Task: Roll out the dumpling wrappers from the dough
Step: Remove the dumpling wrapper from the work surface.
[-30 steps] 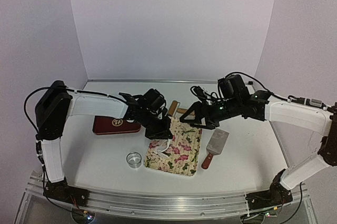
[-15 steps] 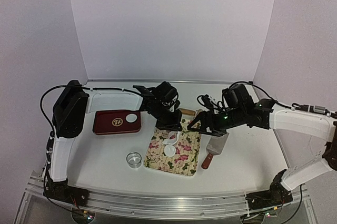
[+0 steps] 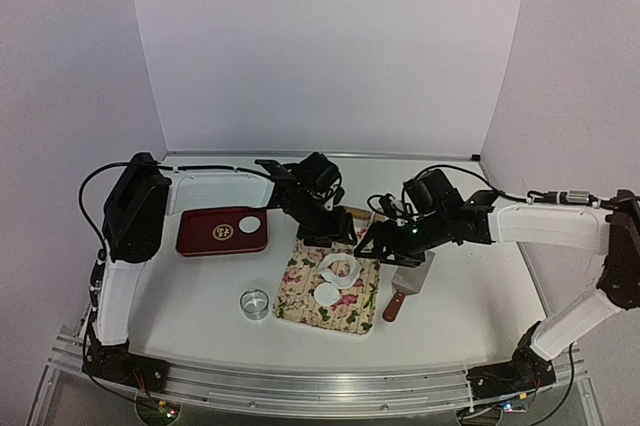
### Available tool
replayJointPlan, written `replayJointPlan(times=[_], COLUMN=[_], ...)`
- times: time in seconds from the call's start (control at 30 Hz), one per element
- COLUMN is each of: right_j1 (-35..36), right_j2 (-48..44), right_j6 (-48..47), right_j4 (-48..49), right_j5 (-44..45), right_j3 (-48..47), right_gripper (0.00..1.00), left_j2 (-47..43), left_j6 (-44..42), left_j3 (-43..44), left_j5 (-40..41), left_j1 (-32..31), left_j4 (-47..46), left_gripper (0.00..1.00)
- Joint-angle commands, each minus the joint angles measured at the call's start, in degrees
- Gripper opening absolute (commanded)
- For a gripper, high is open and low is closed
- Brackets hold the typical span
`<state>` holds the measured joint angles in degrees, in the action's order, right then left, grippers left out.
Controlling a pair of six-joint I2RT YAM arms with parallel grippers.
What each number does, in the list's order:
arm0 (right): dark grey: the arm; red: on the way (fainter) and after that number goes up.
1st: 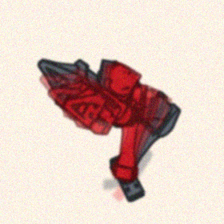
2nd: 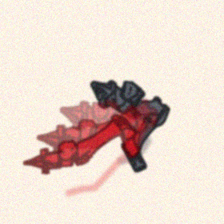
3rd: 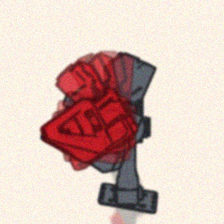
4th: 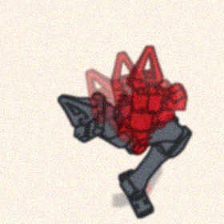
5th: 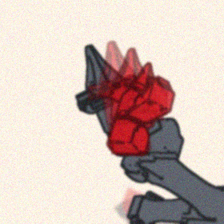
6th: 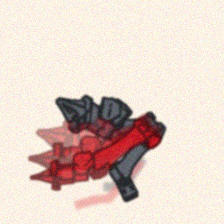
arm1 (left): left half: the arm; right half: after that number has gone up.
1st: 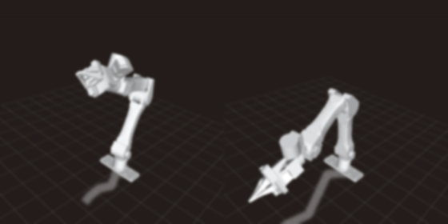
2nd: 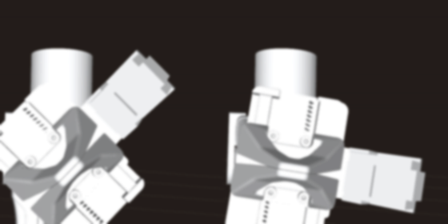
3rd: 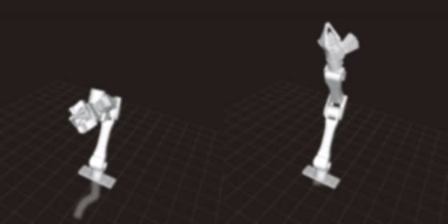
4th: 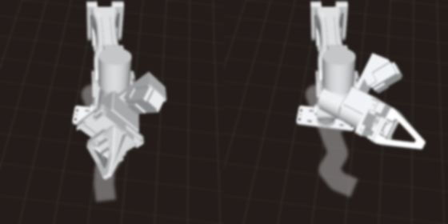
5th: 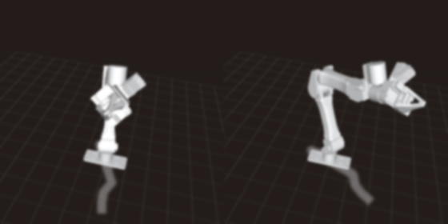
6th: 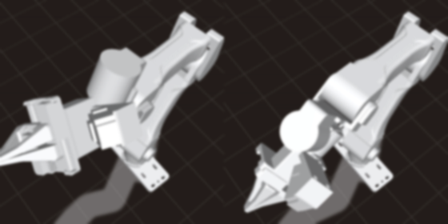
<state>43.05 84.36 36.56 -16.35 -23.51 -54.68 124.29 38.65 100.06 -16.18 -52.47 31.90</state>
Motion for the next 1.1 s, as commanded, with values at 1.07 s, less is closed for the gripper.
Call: replayJointPlan(times=[1.07], right_j1=[-2.69], right_j2=[25.89], right_j6=[0.29], right_j4=[-3.94], right_j5=[-1.20], right_j3=[-14.67], right_gripper=[0.39], left_j2=[-9.65], left_j6=[13.74], left_j3=[-25.43], left_j5=[-8.80], left_j1=[-0.03], left_j4=[-17.73], left_gripper=[0.52])
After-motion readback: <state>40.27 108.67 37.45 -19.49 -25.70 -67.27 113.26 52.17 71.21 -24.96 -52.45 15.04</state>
